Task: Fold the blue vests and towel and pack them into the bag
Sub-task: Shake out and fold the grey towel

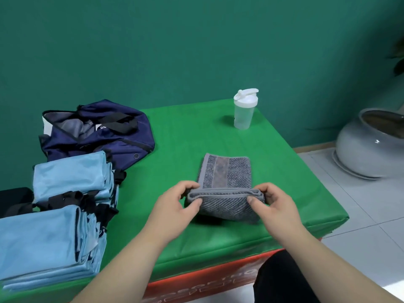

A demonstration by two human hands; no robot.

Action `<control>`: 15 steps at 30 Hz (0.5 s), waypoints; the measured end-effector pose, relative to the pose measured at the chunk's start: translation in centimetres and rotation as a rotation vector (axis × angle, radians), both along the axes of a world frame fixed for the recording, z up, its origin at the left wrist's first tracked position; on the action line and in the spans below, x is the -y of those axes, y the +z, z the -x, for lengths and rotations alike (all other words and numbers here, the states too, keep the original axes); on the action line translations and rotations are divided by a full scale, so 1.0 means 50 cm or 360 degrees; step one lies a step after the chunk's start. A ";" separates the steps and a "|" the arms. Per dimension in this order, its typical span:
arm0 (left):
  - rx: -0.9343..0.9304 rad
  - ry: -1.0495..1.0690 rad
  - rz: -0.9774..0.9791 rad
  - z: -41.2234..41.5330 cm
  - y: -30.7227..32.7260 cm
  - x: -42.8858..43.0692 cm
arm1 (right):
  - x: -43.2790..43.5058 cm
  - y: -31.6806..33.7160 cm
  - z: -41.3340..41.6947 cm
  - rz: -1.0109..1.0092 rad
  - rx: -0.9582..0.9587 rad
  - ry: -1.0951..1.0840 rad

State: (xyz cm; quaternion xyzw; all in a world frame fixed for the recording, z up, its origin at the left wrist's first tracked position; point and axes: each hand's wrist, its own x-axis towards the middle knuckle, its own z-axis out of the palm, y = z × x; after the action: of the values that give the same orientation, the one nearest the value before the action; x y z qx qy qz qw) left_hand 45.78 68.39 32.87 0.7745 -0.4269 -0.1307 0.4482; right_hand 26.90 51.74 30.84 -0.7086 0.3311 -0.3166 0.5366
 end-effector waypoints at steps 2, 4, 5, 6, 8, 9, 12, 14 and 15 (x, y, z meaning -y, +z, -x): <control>0.0002 0.0010 0.0005 -0.020 0.012 0.054 | 0.039 0.006 -0.021 -0.0064 0.0026 -0.0064; 0.0017 0.0024 -0.0021 -0.044 0.019 0.112 | 0.081 0.007 -0.048 -0.0079 -0.0017 -0.0120; 0.0021 0.0034 -0.0046 -0.058 0.019 0.141 | 0.104 0.003 -0.063 -0.0059 -0.0075 -0.0152; 0.0020 0.0042 -0.0081 -0.073 0.017 0.168 | 0.128 -0.002 -0.079 -0.0038 -0.0144 -0.0178; 0.0011 0.0064 -0.0191 -0.104 0.006 0.220 | 0.173 -0.011 -0.111 0.0000 -0.0292 -0.0212; 0.0016 0.0076 -0.0259 -0.122 -0.003 0.243 | 0.192 -0.016 -0.125 0.0023 -0.0359 -0.0217; 0.0006 0.0086 -0.0393 -0.173 -0.031 0.305 | 0.240 -0.027 -0.163 0.0045 -0.0487 -0.0220; 0.0007 0.0071 -0.0459 -0.198 -0.049 0.340 | 0.269 -0.039 -0.185 0.0079 -0.0566 -0.0219; -0.0006 0.0064 -0.0481 -0.208 -0.061 0.353 | 0.284 -0.047 -0.194 0.0117 -0.0632 -0.0205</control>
State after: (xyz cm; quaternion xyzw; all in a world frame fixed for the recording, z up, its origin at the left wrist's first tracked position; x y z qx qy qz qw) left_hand 56.19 50.72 29.84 0.8414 -0.3857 -0.1860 0.3297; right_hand 36.60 37.56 28.48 -0.7535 0.4633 -0.2164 0.4132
